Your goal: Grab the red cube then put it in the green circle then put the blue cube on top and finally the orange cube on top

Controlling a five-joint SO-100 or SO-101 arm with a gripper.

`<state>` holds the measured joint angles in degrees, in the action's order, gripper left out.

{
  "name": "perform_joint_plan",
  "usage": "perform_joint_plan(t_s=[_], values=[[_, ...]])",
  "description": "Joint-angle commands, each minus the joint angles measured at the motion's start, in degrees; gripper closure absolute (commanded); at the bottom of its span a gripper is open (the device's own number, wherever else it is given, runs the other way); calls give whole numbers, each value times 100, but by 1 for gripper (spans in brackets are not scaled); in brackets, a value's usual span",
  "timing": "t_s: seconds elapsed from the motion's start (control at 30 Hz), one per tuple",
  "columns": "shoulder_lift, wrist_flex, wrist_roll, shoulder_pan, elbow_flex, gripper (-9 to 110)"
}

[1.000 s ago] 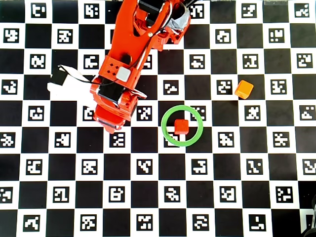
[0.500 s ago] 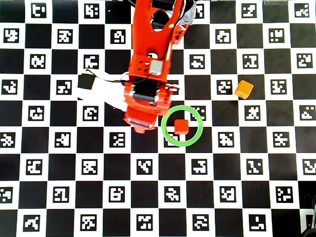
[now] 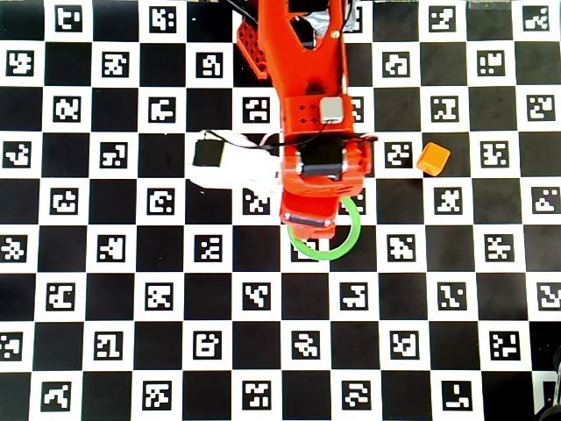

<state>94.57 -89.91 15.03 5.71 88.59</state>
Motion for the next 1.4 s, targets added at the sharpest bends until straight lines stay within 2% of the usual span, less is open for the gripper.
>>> perform_joint_plan(t_s=[0.0,0.43,1.37], values=[[255,26,79,220,-563,100],[97,712,105,545,105,100],[53,2188,-642,220,1872,100]])
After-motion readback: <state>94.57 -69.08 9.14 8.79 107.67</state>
